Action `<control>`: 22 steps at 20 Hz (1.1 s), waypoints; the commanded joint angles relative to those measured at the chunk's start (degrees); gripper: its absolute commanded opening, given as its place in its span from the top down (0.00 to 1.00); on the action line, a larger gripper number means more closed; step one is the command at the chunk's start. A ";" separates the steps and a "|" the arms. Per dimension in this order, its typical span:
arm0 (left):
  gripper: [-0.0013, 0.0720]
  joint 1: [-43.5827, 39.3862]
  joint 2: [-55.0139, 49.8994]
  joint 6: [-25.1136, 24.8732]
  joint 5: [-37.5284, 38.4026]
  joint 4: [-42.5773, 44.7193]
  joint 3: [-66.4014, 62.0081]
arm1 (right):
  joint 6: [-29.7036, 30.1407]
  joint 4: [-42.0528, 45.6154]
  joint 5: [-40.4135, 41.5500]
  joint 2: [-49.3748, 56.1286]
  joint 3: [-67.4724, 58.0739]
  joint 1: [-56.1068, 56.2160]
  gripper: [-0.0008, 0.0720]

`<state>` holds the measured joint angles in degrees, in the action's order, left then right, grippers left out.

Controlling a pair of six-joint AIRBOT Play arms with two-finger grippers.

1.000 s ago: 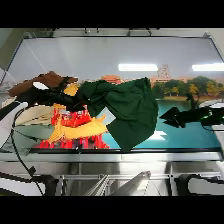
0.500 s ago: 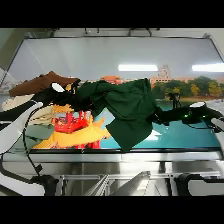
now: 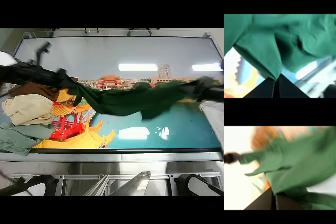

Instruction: Fold the shirts.

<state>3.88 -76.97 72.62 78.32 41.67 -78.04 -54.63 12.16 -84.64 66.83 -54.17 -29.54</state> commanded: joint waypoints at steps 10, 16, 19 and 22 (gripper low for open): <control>0.95 38.05 37.33 -12.02 1.46 -29.70 -2.69 | 0.81 -33.59 -5.99 -22.25 -20.59 -21.75 0.97; 0.95 23.71 18.14 -16.13 -3.52 -21.77 -10.05 | 3.30 -1.38 12.11 -8.96 -20.87 -1.70 0.96; 0.95 14.67 3.89 -16.13 -3.87 -12.55 -10.08 | 3.34 8.46 19.71 3.39 -20.87 8.92 0.96; 0.95 9.35 -13.18 -17.14 -5.66 -9.05 -10.25 | 5.75 8.59 27.19 17.86 -20.87 14.60 0.96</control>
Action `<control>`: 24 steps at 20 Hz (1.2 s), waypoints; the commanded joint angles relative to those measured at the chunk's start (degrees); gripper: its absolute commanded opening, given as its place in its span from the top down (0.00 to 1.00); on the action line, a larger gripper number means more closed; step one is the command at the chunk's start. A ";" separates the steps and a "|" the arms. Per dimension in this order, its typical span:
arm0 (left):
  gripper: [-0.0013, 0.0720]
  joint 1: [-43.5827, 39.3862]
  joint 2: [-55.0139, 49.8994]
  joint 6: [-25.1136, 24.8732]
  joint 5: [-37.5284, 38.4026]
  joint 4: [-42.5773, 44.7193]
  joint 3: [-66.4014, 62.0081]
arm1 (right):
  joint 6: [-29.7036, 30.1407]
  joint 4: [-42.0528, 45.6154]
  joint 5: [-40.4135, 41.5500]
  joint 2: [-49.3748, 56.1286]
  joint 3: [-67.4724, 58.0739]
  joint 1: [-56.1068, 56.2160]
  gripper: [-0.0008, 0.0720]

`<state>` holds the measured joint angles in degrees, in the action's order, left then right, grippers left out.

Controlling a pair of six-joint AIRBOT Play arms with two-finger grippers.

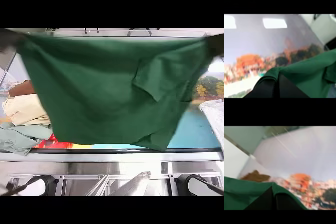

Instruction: Fold the shirts.

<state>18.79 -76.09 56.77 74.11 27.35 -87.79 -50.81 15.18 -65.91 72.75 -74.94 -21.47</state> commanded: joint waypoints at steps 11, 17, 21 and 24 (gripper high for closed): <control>0.97 -6.03 -51.47 3.80 1.81 7.63 -30.82 | 18.78 -16.06 16.61 35.69 -1.60 4.57 0.96; 0.66 -3.58 -48.65 3.96 4.90 7.43 -30.10 | 18.64 -15.85 12.13 33.86 -2.01 -1.07 0.60; 0.66 0.72 -45.22 8.68 15.85 7.69 -27.15 | 9.97 -6.86 -1.11 31.08 -1.99 -9.01 0.53; 0.70 3.98 -38.60 9.33 17.53 7.91 -16.02 | 1.14 11.37 -12.59 29.03 0.04 -13.20 0.62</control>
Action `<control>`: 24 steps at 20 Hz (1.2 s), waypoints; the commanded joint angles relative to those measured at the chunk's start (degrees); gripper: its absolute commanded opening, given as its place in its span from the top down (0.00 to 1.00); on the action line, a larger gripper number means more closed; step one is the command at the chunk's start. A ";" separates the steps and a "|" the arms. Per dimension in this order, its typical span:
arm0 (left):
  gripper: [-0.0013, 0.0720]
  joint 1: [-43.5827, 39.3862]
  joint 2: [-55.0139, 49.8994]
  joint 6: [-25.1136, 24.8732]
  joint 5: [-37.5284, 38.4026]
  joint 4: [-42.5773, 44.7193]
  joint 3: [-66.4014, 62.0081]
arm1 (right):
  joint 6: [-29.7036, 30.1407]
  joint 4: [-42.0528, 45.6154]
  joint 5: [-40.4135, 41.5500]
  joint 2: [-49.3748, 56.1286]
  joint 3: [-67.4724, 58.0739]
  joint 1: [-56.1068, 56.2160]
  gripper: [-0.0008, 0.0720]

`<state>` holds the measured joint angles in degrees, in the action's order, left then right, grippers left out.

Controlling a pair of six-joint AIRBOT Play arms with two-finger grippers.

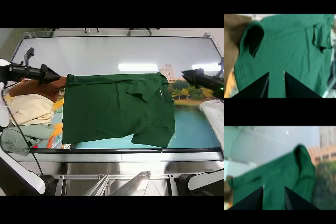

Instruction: Fold the shirts.

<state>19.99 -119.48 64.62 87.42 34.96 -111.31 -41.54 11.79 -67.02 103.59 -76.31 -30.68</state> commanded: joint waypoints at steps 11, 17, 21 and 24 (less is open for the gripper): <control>0.59 0.07 35.91 1.46 -10.27 20.74 66.60 | -15.52 46.01 -8.37 -12.85 30.14 -4.92 0.41; 0.59 -8.20 36.17 1.49 -18.99 20.15 70.90 | -14.99 42.14 -6.91 -12.85 33.31 2.14 0.41; 0.58 -13.62 36.15 1.46 -19.89 19.10 69.55 | -12.90 34.42 -7.15 -12.87 33.29 5.77 0.42; 0.58 -13.40 36.20 1.46 -17.59 21.97 69.53 | -12.68 35.04 -9.29 -12.92 33.29 5.33 0.59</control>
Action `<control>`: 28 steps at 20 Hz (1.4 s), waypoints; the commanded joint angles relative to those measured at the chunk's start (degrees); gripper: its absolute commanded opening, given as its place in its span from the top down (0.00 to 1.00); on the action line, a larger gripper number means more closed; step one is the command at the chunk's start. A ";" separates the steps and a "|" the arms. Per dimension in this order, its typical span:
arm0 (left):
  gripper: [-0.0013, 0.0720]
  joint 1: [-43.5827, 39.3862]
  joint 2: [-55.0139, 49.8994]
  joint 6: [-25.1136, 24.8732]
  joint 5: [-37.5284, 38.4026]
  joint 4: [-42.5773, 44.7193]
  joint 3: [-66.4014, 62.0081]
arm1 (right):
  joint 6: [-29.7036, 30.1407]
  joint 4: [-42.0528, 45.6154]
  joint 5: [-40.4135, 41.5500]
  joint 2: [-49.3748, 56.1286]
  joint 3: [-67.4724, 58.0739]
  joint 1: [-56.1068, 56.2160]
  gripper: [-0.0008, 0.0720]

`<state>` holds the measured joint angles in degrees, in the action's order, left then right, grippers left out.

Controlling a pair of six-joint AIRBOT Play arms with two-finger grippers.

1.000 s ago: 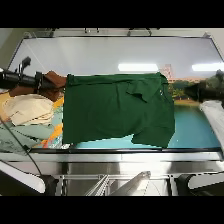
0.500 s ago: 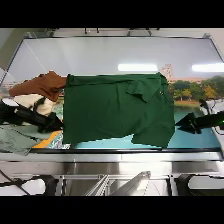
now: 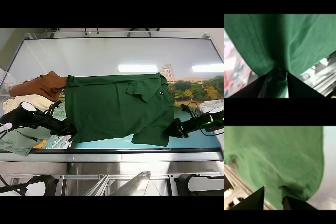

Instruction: Fold the shirts.

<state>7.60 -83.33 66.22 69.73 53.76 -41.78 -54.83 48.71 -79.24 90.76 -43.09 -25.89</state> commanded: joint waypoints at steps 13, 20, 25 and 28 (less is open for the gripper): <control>0.58 17.29 0.07 0.94 8.09 4.66 -0.11 | 0.79 -2.10 -0.70 -0.15 0.07 -11.47 0.53; 0.58 17.25 0.07 0.76 17.11 -1.36 -8.63 | 2.51 -4.81 0.90 -0.13 0.20 -12.55 0.47; 0.58 17.22 0.09 3.04 20.85 2.08 -12.96 | 3.93 -5.46 1.53 -0.13 2.27 -12.57 0.47; 0.58 17.42 0.07 3.72 20.55 8.68 -8.55 | 4.15 -5.49 3.32 -0.11 4.83 -12.57 0.47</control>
<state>24.82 -83.29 68.62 89.49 57.06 -52.29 -51.27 42.72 -77.54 90.59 -40.21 -38.44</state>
